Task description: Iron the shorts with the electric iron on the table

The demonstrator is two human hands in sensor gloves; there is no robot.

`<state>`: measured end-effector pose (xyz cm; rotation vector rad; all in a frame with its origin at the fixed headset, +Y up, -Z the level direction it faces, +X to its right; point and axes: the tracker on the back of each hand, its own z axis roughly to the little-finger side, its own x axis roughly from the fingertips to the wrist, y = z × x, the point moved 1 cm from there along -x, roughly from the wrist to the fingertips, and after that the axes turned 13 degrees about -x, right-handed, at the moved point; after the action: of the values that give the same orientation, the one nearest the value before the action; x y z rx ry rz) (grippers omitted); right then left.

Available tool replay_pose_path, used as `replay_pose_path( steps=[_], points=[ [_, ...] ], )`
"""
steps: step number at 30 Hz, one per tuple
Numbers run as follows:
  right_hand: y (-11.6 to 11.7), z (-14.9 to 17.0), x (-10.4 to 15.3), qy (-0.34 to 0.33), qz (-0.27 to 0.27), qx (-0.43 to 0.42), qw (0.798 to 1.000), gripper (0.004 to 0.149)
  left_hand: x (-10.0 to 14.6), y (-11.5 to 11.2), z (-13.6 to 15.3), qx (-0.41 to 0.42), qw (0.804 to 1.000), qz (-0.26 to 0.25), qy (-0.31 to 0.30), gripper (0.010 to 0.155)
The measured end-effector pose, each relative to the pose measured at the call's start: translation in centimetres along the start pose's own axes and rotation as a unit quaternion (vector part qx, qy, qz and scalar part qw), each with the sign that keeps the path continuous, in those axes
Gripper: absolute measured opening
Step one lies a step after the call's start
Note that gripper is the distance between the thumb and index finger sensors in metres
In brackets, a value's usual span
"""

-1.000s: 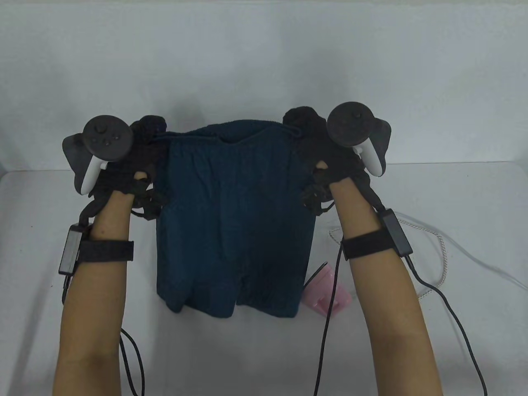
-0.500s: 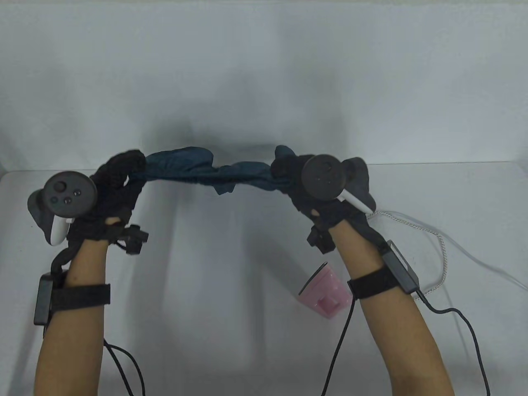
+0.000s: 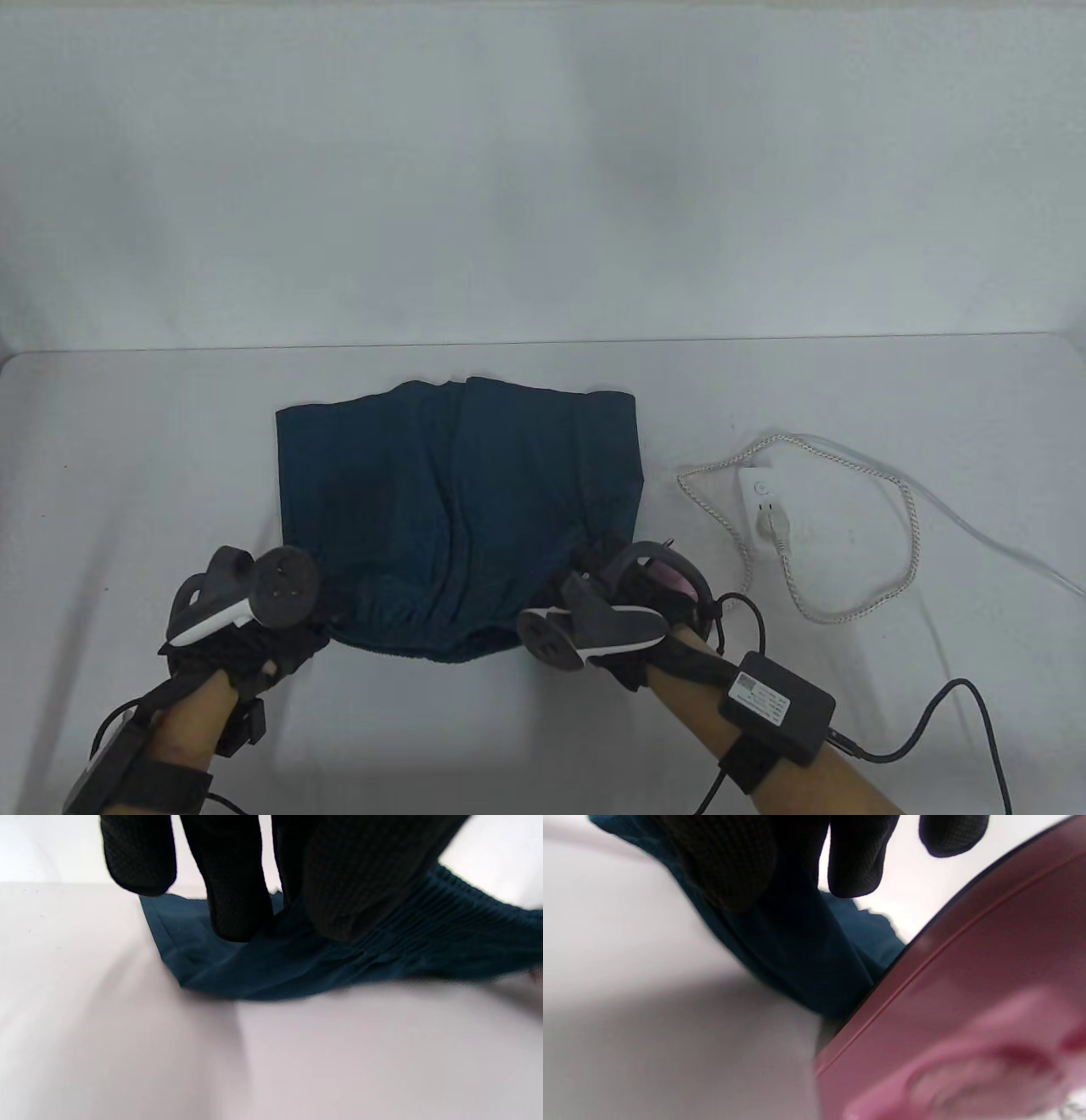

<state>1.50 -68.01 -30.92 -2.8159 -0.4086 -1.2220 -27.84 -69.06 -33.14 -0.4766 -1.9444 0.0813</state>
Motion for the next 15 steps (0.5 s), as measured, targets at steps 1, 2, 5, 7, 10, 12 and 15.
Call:
replay_pose_path(
  steps=[1,2,5,7,10,12,15],
  points=[
    [0.8,-0.7,0.1,-0.013,-0.008,0.006,1.0,0.05,-0.1,-0.5,-0.8,-0.028,0.999,0.023,-0.008,0.045],
    [1.2,-1.0,0.2,-0.021,-0.011,0.008,1.0,0.05,-0.1,-0.8,-1.4,-0.049,0.998,0.038,-0.012,0.045],
    [3.2,-2.3,0.2,-0.044,-0.036,0.007,0.998,0.05,-0.6,-2.1,-3.5,-0.113,0.99,0.077,-0.031,0.046],
    [4.4,-2.8,0.2,-0.056,-0.062,0.017,0.996,0.051,-0.8,-2.7,-4.5,-0.142,0.985,0.091,-0.044,0.046],
    [5.8,-2.8,0.3,-0.054,-0.085,0.01,0.995,0.053,-0.9,-3.0,-5.4,-0.181,0.976,0.115,-0.045,0.048],
    [6.2,-2.7,0.4,-0.048,-0.091,0.004,0.995,0.053,-0.9,-2.8,-5.4,-0.189,0.974,0.122,-0.039,0.047],
    [6.1,-2.5,0.7,-0.049,-0.091,-0.004,0.995,0.052,-0.8,-2.3,-5.0,-0.2,0.97,0.132,-0.03,0.049]
  ],
)
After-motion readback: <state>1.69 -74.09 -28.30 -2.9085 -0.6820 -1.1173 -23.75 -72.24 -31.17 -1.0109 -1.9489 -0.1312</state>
